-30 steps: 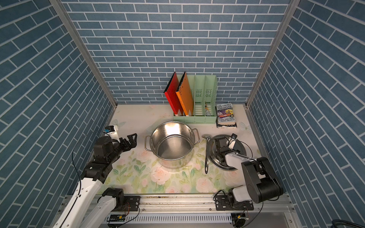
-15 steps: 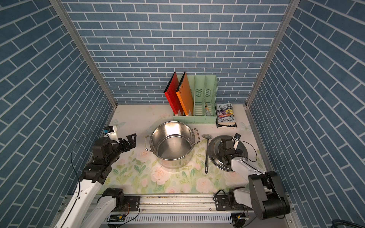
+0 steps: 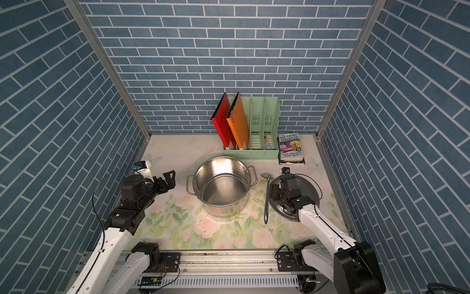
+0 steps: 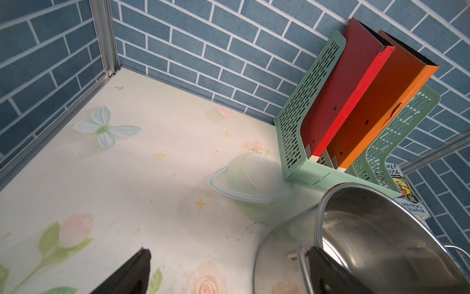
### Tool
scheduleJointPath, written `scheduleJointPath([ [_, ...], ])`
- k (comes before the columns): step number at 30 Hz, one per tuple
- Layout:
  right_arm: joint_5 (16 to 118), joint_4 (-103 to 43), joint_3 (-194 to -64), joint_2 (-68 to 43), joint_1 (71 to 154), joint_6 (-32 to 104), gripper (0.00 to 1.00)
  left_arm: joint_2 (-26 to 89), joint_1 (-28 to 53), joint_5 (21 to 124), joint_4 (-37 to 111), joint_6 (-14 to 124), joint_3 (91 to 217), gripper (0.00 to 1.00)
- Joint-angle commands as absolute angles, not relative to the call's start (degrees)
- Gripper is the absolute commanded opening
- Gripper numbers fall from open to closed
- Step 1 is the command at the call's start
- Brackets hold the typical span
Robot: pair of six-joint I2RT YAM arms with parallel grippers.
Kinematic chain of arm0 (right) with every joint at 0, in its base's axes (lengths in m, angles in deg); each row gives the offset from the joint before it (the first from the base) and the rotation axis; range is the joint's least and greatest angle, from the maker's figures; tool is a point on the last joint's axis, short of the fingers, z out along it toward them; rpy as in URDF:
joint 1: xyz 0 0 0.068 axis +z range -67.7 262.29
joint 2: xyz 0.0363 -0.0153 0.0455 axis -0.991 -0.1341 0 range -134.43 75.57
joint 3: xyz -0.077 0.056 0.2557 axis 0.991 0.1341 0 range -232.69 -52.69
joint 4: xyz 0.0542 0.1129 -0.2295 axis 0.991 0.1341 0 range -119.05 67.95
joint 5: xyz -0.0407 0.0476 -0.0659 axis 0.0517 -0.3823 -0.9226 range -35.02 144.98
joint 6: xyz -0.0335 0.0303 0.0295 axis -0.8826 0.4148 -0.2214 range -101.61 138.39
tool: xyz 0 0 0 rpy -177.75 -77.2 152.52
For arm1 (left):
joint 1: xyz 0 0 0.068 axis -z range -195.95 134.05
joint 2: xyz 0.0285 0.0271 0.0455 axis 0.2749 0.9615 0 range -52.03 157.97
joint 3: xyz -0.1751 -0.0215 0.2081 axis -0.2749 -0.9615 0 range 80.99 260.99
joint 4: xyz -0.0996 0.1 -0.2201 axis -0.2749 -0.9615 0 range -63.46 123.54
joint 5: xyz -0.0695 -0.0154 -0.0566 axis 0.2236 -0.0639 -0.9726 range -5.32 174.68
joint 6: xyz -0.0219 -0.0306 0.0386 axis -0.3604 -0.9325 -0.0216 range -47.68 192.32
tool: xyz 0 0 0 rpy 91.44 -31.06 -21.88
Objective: Stir the soup with a spoon
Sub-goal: Place the lid at the center of the board, then pick up the spoon from the center of the board.
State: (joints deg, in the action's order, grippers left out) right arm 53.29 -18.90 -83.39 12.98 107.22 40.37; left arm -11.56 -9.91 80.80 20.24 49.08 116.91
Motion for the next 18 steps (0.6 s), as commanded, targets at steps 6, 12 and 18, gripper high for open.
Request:
scheduleJointPath([
  [6,64.0,-23.8,-77.1,11.5,111.7,41.9,0.59,-10.6,-9.6,81.4,23.8,49.2,121.2,1.00],
  [12,67.2,-28.5,-75.8,9.5,106.8,41.7,0.57,-10.4,-9.6,78.4,22.8,47.7,121.2,1.00],
  [18,75.0,-33.6,-74.7,6.2,104.4,40.4,0.54,-11.6,-9.6,78.9,21.5,49.0,121.2,1.00],
])
